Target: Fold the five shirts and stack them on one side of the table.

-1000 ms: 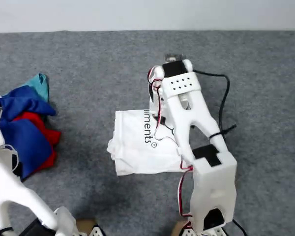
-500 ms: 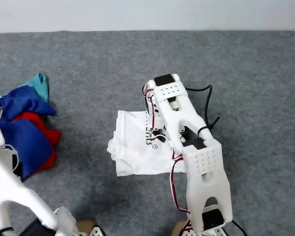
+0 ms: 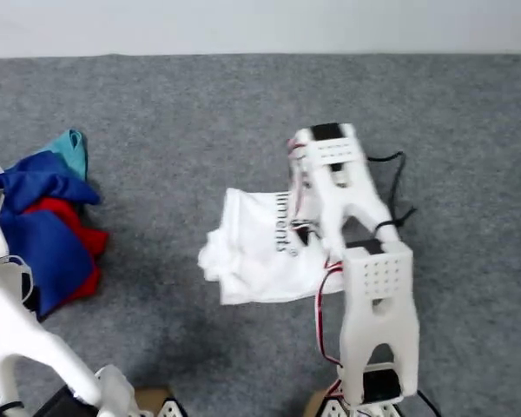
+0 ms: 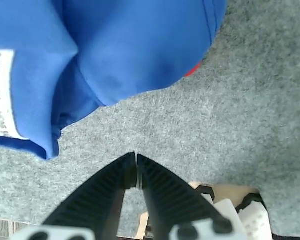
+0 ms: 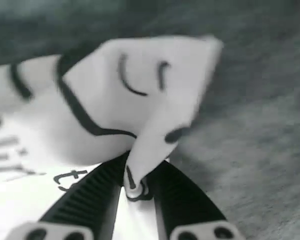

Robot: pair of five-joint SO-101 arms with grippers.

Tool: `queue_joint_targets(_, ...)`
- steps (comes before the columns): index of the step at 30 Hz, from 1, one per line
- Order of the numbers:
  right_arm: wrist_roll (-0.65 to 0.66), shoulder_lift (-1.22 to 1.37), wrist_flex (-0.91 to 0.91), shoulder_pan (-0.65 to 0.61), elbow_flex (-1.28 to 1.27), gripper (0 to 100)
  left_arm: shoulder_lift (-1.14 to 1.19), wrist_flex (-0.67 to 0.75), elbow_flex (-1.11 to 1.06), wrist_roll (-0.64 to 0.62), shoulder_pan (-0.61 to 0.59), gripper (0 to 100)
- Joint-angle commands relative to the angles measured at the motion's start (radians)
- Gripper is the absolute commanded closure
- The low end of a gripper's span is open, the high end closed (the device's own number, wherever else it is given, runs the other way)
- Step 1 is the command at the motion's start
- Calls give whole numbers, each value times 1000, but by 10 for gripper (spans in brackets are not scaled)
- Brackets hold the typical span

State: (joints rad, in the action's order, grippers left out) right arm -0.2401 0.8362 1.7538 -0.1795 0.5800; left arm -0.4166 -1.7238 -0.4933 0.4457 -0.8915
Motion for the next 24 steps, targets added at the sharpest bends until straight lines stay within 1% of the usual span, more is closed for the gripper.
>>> queue_joint_targets(1,146,-30,31,134,58,988,-32,-5,12,-8,6,993)
queue_joint_targets(8,505,21,-13,263,293,989,-32,-5,10,-6,6,993)
queue_joint_targets(12,747,77,-16,277,494,989,-32,-5,8,-6,6,993)
queue_joint_targets(15,873,134,-16,277,644,989,-32,-5,7,-6,6,993)
queue_joint_targets(17,910,177,-16,272,730,989,-32,-5,5,-6,6,993)
queue_joint_targets(20,911,237,-5,269,813,972,-32,-5,5,-6,6,993)
queue_joint_targets(22,895,259,25,271,848,892,-32,-6,4,-6,6,993)
queue_joint_targets(24,804,255,42,277,878,806,-32,-6,4,-6,5,993)
